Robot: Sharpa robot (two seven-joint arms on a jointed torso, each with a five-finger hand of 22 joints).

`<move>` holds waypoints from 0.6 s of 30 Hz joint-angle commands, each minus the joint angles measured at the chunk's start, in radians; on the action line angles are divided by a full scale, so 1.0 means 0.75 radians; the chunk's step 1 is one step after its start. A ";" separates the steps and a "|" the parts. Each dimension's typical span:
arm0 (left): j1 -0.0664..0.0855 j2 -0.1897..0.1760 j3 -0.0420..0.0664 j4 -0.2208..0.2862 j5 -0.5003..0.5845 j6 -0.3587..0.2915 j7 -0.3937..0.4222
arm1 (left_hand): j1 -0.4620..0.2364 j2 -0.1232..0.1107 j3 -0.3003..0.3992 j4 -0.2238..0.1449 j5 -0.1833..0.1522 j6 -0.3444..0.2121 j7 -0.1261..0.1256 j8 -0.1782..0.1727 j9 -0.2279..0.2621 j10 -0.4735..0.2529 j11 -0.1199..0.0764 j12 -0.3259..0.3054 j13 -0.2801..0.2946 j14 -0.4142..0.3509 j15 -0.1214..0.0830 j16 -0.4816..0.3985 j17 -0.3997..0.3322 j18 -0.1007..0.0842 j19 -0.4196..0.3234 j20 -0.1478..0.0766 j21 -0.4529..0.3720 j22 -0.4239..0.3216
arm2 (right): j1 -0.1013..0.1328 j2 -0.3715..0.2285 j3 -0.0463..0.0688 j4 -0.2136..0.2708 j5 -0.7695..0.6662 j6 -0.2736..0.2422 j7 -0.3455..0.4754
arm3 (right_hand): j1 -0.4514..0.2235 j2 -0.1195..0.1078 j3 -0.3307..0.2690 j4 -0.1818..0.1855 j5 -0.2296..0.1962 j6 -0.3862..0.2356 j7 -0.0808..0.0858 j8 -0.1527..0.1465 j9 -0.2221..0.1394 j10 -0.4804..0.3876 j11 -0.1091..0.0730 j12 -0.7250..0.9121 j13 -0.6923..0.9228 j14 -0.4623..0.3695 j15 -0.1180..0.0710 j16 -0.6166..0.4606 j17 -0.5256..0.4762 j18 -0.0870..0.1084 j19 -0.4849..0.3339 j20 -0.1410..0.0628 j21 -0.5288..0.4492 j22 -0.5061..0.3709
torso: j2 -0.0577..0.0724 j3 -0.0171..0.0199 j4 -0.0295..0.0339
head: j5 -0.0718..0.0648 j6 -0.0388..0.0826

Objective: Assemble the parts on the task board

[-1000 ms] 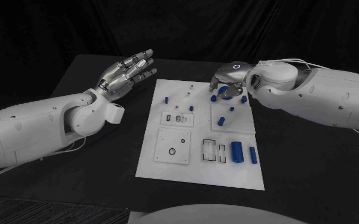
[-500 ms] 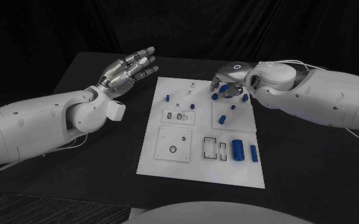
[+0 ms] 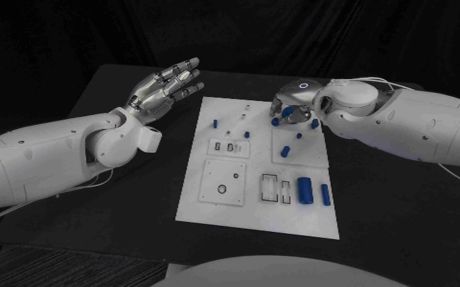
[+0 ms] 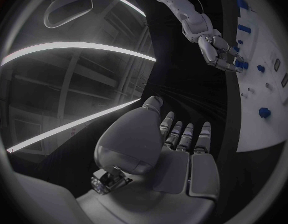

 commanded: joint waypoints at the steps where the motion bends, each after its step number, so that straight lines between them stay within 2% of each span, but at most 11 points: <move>1: 0.003 0.003 0.001 0.001 0.000 0.022 0.091 | 0.013 -0.001 0.011 0.000 0.005 0.004 0.006 0.005 0.001 -0.004 0.006 0.006 0.001 0.005 0.008 0.006 0.002 0.026 0.003 0.008 0.005 0.001 | -0.004 0.001 0.001 -0.001 -0.014 -0.016 0.015 | 0.000 -0.012 0.007 0.000 0.004 0.005 0.001 0.005 0.002 0.010 0.001 0.008 0.002 -0.008 -0.002 -0.008 -0.002 -0.010 -0.010 0.000 -0.006 0.112 | -0.001 -0.0010 0.0007 | -0.001 -0.004; 10: 0.003 0.003 0.001 -0.001 0.000 0.027 0.081 | 0.015 0.001 0.017 -0.004 0.006 0.009 0.009 0.007 0.002 -0.003 0.008 0.008 0.001 0.006 0.010 0.008 0.002 0.026 0.004 0.008 0.005 0.001 | -0.009 0.007 0.001 -0.003 -0.014 0.007 0.029 | 0.004 -0.015 0.023 -0.002 0.009 -0.001 0.000 0.001 0.006 0.021 -0.001 0.008 0.003 -0.011 -0.002 -0.014 -0.012 -0.009 -0.013 0.000 -0.008 0.110 | -0.002 -0.0025 -0.0008 | -0.003 -0.010; 18: 0.003 0.005 0.001 -0.001 0.000 0.029 0.077 | 0.016 0.001 0.019 -0.005 0.007 0.010 0.010 0.007 0.002 -0.003 0.009 0.008 0.001 0.007 0.011 0.008 0.002 0.026 0.004 0.009 0.005 0.001 | -0.013 0.015 0.001 -0.008 -0.014 0.011 0.035 | 0.008 -0.015 0.034 -0.005 0.014 0.001 0.001 0.002 0.009 0.025 -0.002 0.008 0.004 -0.014 -0.003 -0.019 -0.019 -0.008 -0.015 0.000 -0.011 0.107 | -0.003 -0.0026 -0.0016 | -0.001 -0.006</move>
